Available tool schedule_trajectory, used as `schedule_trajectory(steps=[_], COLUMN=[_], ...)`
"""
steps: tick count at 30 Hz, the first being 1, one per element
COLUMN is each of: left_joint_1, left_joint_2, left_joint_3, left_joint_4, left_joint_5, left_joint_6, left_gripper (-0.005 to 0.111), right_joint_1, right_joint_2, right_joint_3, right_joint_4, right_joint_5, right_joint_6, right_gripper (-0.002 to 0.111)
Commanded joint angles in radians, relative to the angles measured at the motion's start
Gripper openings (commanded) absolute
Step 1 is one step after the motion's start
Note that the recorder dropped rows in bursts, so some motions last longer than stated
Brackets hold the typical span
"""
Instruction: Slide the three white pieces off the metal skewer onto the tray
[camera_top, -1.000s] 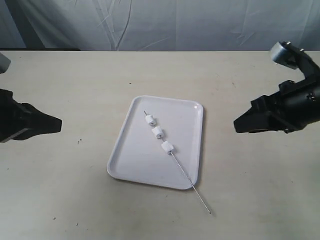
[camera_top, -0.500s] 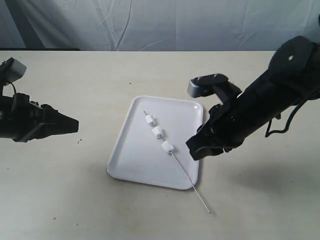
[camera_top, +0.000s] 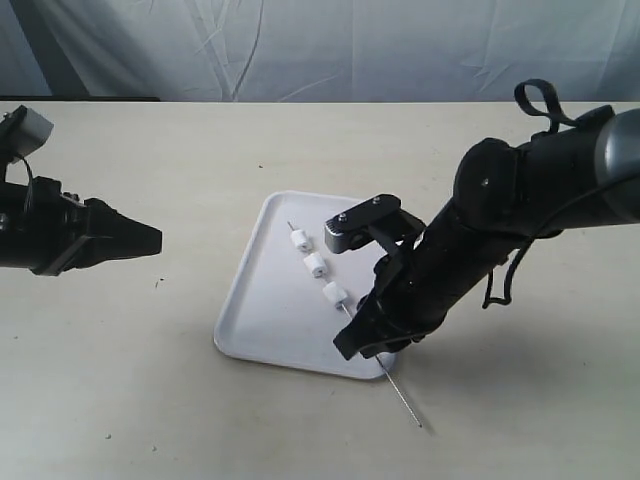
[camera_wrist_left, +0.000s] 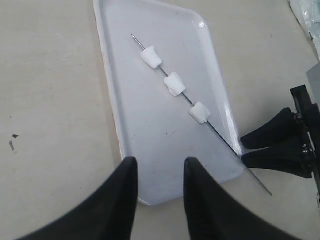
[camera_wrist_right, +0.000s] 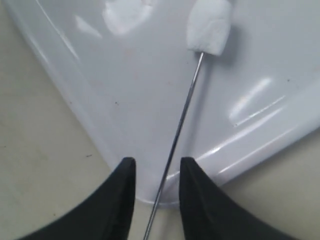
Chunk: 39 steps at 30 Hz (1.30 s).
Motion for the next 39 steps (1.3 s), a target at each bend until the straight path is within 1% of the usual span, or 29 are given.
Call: schedule_trajectory(steps=[1, 2, 4, 6, 9, 11, 19, 21, 22, 23, 26, 28, 30, 33, 39], left_joint_1=[0.0, 0.0, 0.0, 0.0, 0.0, 0.0, 0.0, 0.0, 0.0, 0.0, 0.0, 0.0, 0.0, -0.001, -0.001], left_joint_2=[0.003, 0.003, 0.003, 0.003, 0.003, 0.003, 0.003, 0.003, 0.003, 0.003, 0.003, 0.003, 0.003, 0.003, 0.003], left_joint_3=[-0.004, -0.004, -0.004, -0.004, -0.004, -0.004, -0.004, -0.004, -0.004, -0.004, -0.004, -0.004, -0.004, -0.004, -0.004], left_joint_4=[-0.009, -0.009, -0.009, -0.009, -0.009, -0.009, -0.02, -0.062, -0.095, -0.102, -0.108, -0.148, -0.204, -0.249, -0.258], left_joint_5=[0.008, 0.008, 0.008, 0.008, 0.008, 0.008, 0.006, 0.009, 0.013, 0.013, 0.018, 0.032, 0.069, 0.193, 0.195], left_joint_6=[0.004, 0.004, 0.004, 0.004, 0.009, 0.009, 0.011, -0.002, -0.004, -0.013, -0.111, -0.114, -0.114, -0.114, -0.107], left_gripper=[0.032, 0.032, 0.032, 0.032, 0.032, 0.032, 0.032, 0.032, 0.032, 0.032, 0.032, 0.032, 0.032, 0.032, 0.032], right_joint_1=[0.003, 0.003, 0.003, 0.003, 0.003, 0.003, 0.003, 0.003, 0.003, 0.003, 0.003, 0.003, 0.003, 0.003, 0.003], right_joint_2=[0.041, 0.049, 0.065, 0.078, 0.097, 0.11, 0.178, 0.18, 0.18, 0.18, 0.178, 0.176, 0.16, 0.11, 0.013], right_joint_3=[-0.028, -0.036, -0.046, -0.049, -0.049, -0.049, -0.049, -0.049, -0.049, -0.049, -0.049, -0.049, -0.051, -0.072, -0.078], right_joint_4=[-0.007, -0.007, -0.004, -0.004, -0.004, -0.004, -0.008, -0.008, -0.01, -0.011, 0.002, 0.023, 0.007, -0.03, -0.037], right_joint_5=[-0.009, -0.009, -0.009, -0.009, -0.009, -0.002, 0.021, 0.021, 0.021, 0.021, 0.016, -0.003, -0.009, 0.025, 0.012], right_joint_6=[0.007, 0.009, 0.019, 0.019, 0.019, 0.019, 0.019, 0.019, 0.008, 0.008, 0.008, 0.008, 0.008, 0.031, 0.033], right_gripper=[0.041, 0.043, 0.041, 0.037, 0.027, 0.023, 0.022, 0.004, -0.001, -0.001, -0.001, -0.001, -0.001, -0.001, -0.001])
